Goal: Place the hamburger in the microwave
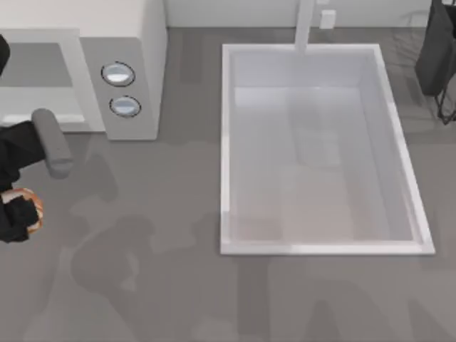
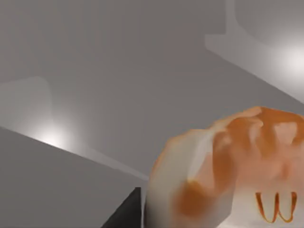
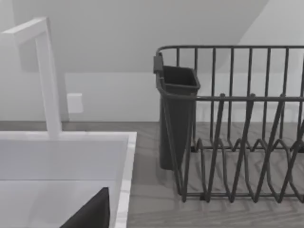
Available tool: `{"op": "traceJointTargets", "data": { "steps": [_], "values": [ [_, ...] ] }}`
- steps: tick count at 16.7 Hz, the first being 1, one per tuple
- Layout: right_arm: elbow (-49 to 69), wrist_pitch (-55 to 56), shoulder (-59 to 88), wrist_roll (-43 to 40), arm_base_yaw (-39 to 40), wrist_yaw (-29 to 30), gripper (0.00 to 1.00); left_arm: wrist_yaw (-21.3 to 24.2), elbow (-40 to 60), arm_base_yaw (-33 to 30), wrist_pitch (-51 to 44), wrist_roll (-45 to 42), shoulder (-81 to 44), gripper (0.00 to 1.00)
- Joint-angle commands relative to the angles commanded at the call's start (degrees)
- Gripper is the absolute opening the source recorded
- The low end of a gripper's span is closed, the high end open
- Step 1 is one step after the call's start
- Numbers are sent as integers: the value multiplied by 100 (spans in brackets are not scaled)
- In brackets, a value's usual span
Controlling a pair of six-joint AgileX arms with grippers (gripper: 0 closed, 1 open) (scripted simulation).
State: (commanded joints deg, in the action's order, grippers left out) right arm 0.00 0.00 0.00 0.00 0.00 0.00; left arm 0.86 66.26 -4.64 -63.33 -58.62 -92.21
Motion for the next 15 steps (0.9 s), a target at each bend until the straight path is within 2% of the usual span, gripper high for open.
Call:
{"op": "traceJointTargets", "data": {
  "steps": [3, 7, 10, 15],
  "values": [
    [0, 0, 0, 0, 0, 0, 100, 24, -9, 196, 504, 177, -125, 0],
    [0, 0, 0, 0, 0, 0, 100, 104, -168, 667, 1974, 738, -512, 0],
    [0, 0, 0, 0, 0, 0, 100, 207, -410, 1051, 3603, 1358, -918, 0],
    [0, 0, 0, 0, 0, 0, 100, 471, -1076, 1510, 6835, 2668, -1573, 0]
  ]
}}
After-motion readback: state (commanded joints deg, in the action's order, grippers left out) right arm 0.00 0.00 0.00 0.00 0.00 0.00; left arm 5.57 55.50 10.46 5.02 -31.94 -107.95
